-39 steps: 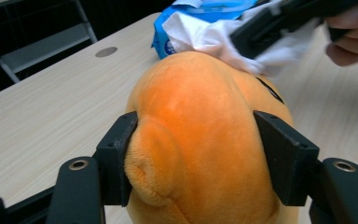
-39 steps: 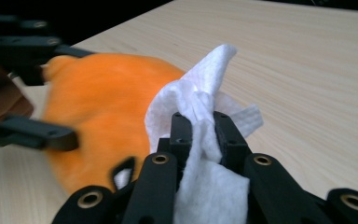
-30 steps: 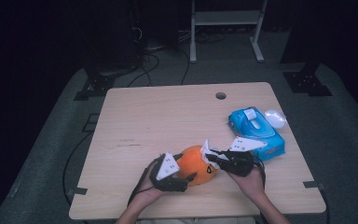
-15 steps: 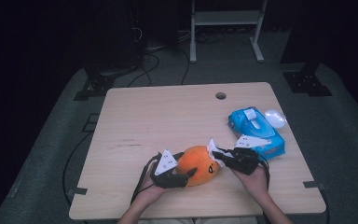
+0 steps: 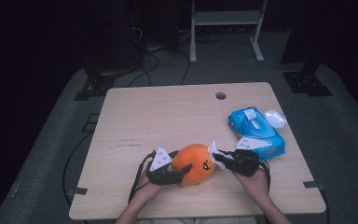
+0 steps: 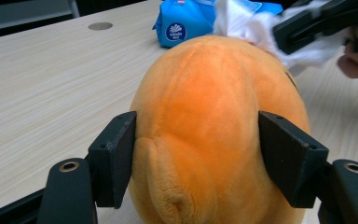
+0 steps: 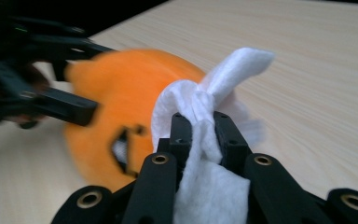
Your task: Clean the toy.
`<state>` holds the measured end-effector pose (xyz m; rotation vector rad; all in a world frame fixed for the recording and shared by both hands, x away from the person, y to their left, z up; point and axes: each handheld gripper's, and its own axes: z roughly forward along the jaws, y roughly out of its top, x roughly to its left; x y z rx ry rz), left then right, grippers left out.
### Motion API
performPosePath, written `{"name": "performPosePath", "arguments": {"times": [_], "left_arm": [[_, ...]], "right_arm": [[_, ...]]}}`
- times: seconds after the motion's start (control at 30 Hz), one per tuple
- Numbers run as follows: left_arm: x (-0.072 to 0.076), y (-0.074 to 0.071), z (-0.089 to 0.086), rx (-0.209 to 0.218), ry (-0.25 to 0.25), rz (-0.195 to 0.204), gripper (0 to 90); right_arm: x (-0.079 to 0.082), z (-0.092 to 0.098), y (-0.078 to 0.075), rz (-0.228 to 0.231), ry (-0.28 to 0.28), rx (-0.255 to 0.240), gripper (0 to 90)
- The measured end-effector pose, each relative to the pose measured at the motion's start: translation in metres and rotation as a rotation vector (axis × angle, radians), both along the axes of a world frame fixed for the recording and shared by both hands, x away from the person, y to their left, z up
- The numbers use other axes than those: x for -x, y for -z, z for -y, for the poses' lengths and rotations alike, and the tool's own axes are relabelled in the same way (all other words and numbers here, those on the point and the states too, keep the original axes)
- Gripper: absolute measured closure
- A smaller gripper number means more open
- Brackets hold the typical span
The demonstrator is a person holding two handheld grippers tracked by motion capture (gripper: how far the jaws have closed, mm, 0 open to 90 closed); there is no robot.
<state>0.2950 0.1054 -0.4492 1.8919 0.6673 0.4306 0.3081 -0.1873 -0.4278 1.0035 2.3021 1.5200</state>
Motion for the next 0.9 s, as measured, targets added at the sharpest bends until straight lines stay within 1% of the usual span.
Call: {"name": "performPosePath", "arguments": {"times": [0.03,0.1,0.2,0.23,0.27,0.33,0.37,0.4,0.47,0.53,0.57,0.6,0.63,0.67,0.7,0.73,0.77,0.8,0.83,0.87,0.9], "left_arm": [[0.0,0.0,0.0,-0.001,-0.001,0.0,31.3],[0.001,0.0,0.0,0.006,-0.002,-0.004,31.1],[0.005,-0.003,0.007,0.001,0.018,0.016,30.0],[0.007,-0.004,0.01,-0.004,0.021,0.024,29.5],[0.01,-0.005,0.013,-0.015,0.024,0.036,29.0],[0.014,-0.006,0.017,-0.033,0.044,0.061,28.6],[0.016,-0.006,0.018,-0.033,0.055,0.071,28.5],[0.017,-0.006,0.019,-0.038,0.063,0.075,28.2],[0.018,-0.007,0.021,-0.041,0.068,0.077,26.3],[0.015,-0.008,0.019,-0.035,0.065,0.07,22.9],[0.013,-0.009,0.017,-0.032,0.052,0.058,20.1],[0.01,-0.009,0.015,-0.019,0.035,0.037,17.6],[0.007,-0.008,0.014,-0.012,0.024,0.01,15.6],[0.007,-0.006,0.015,-0.01,0.029,-0.01,15.7],[0.008,-0.004,0.016,-0.024,0.032,-0.007,18.1],[0.01,-0.003,0.018,-0.033,0.03,0.007,21.1],[0.012,-0.004,0.02,-0.04,0.036,0.012,22.2],[0.014,-0.005,0.022,-0.05,0.041,0.022,23.0],[0.015,-0.005,0.023,-0.058,0.046,0.029,23.0],[0.015,-0.006,0.023,-0.065,0.051,0.033,23.0],[0.015,-0.006,0.022,-0.062,0.055,0.032,23.0]], "right_arm": [[0.002,-0.004,-0.002,0.012,-0.016,-0.001,78.8],[0.003,-0.008,-0.003,0.026,-0.02,0.013,78.9],[-0.004,-0.001,0.004,-0.001,0.01,0.012,78.8],[-0.005,0.001,0.005,-0.015,0.021,0.007,78.8],[-0.005,0.001,0.004,-0.018,0.026,0.004,78.9],[-0.001,-0.002,0.0,0.008,0.024,0.01,78.9],[0.001,-0.004,-0.003,0.025,0.013,0.002,78.8],[0.003,-0.006,-0.007,0.042,0.002,-0.005,78.8],[0.004,-0.01,-0.009,0.057,-0.009,0.014,78.9],[0.001,-0.008,-0.005,0.04,-0.007,0.004,79.1],[-0.001,-0.006,-0.002,0.032,-0.002,0.004,79.2],[-0.002,-0.005,0.0,0.032,0.008,0.016,79.2],[-0.002,-0.004,0.001,0.025,0.02,0.007,79.2],[-0.002,-0.003,0.001,0.017,0.021,-0.006,79.3],[-0.001,-0.004,-0.001,0.024,0.019,-0.003,79.4],[0.003,-0.008,-0.003,0.045,0.013,0.004,79.5],[0.007,-0.013,-0.006,0.061,0.0,0.006,79.4],[0.015,-0.023,-0.009,0.093,-0.044,0.006,79.4],[0.015,-0.023,-0.009,0.093,-0.044,0.006,79.4],[0.017,-0.027,-0.011,0.109,-0.061,0.01,79.4],[0.019,-0.03,-0.012,0.121,-0.071,0.016,79.4]]}}
